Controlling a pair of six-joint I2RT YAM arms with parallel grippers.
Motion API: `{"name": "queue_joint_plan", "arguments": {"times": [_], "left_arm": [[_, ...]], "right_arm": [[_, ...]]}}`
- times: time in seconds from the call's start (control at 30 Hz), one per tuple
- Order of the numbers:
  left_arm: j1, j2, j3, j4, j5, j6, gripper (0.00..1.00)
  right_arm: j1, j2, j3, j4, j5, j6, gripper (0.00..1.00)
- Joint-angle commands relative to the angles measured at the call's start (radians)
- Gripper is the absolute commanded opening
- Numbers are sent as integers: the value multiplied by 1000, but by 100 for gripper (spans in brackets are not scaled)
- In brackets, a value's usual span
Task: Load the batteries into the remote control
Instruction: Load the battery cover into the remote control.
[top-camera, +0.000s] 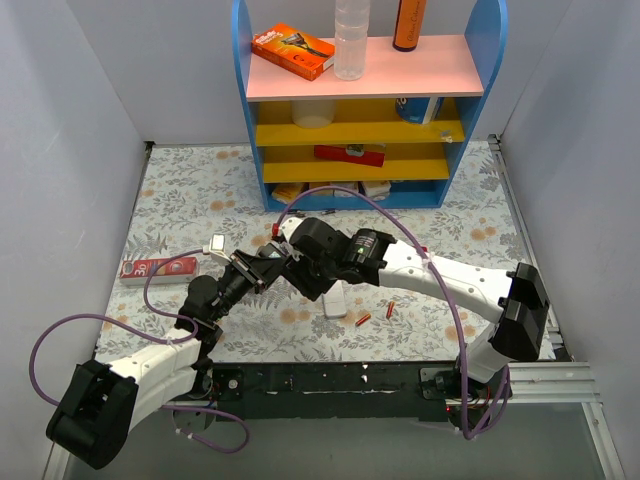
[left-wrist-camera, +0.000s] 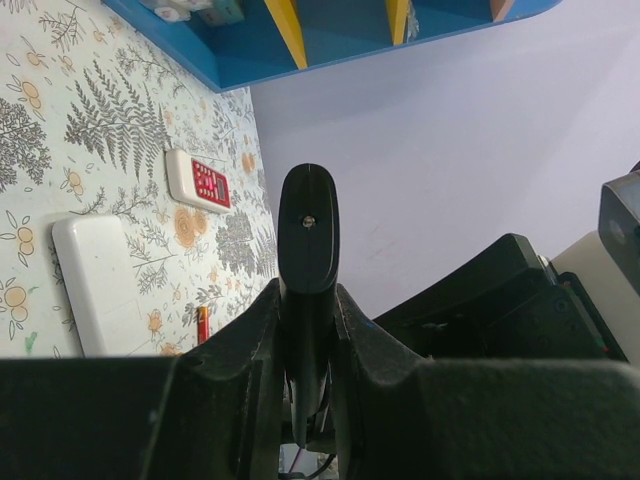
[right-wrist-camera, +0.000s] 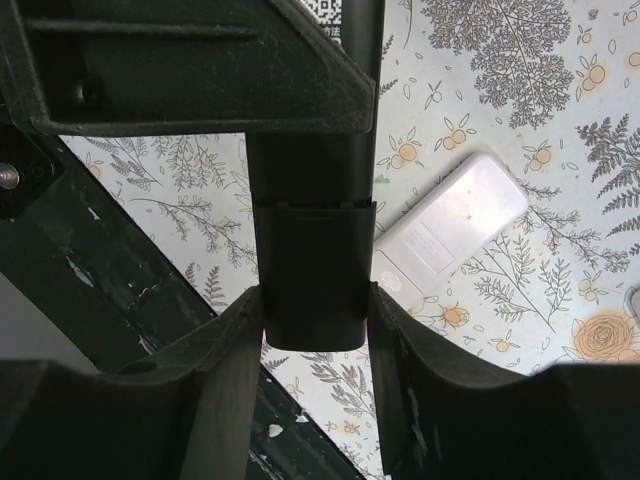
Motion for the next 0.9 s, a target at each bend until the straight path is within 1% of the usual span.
{"name": "queue_joint_plan", "arguments": {"times": [0.0,0.2,0.57,0.87], "left_arm": [[-3,-14,10,17,5,-83,0],[-3,-17,16,-11,2,-82,0],[-1,-52,10,-20,-7,-88,0],[0,-49,-2,8,-7,-112,0]], "right_arm": [[16,17,51,-5,5,-22,49],[25,41,78,-38,25,-26,50],[28,49,71,-29,56,-8,52],[28,43,65,-28,42,0,58]]}}
